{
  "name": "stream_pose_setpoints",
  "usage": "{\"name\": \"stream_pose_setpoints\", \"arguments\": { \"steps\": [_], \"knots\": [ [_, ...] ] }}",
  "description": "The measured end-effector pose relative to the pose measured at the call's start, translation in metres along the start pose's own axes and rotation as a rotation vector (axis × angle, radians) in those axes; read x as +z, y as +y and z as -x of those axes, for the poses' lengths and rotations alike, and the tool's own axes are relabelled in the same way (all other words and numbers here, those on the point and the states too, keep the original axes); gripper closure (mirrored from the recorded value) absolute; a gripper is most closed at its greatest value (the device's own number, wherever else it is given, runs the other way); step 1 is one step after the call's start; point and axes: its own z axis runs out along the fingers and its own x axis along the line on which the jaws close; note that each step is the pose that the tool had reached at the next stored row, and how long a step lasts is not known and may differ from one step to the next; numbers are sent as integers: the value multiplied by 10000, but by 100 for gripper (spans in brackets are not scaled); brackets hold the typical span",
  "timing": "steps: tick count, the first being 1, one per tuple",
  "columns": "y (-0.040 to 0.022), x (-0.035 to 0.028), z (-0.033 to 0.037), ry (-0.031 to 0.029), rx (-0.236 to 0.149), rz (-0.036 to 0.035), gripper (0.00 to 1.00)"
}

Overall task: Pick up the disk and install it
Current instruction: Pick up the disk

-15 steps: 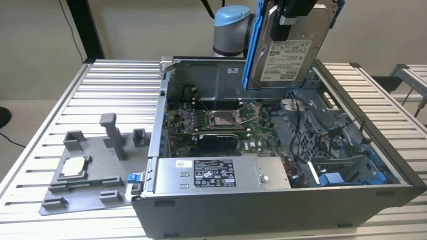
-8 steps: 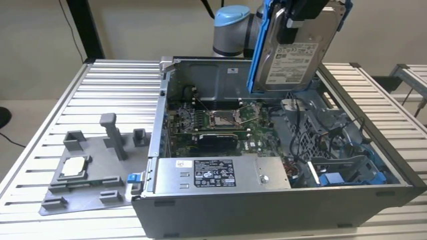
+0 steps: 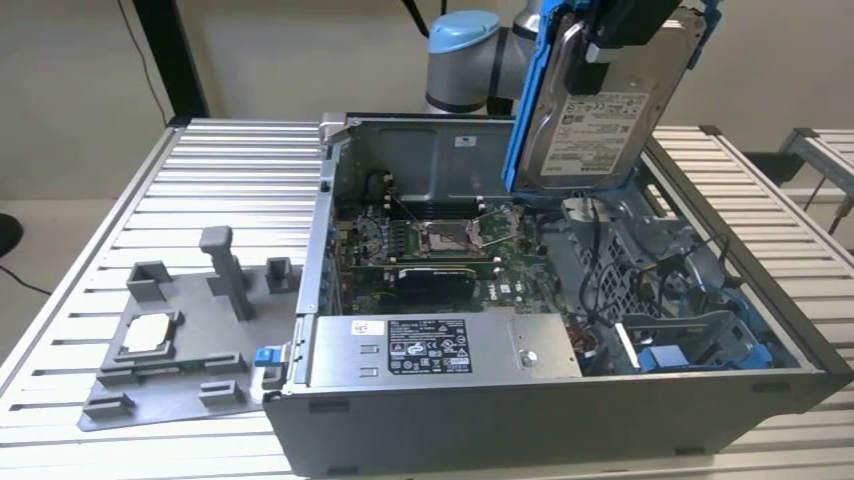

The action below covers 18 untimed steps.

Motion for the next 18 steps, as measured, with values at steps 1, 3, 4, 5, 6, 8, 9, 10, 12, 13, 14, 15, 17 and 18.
{"name": "stream_pose_setpoints", "arguments": {
  "steps": [1, 3, 4, 5, 6, 8, 9, 10, 12, 13, 14, 15, 17, 18],
  "knots": [
    [0, 1, -7, 0, 31, -2, 100],
    [1, 3, -12, 3, 204, -13, 100],
    [0, 5, -15, 4, 295, -18, 100],
    [-4, 6, -16, 5, 343, -21, 100],
    [-11, 6, -18, 8, 365, -22, 100],
    [-41, 9, -28, 8, 380, -24, 100],
    [-59, 10, -33, 8, 380, -23, 100],
    [-80, 12, -41, 7, 381, -24, 100],
    [-124, 14, -59, 7, 381, -23, 100],
    [-145, 15, -69, 6, 381, -24, 100],
    [-166, 16, -78, 7, 381, -24, 100],
    [-187, 17, -89, 6, 380, -24, 100],
    [-230, 18, -110, 7, 381, -23, 100],
    [-249, 18, -121, 7, 382, -24, 100]
  ]
}}
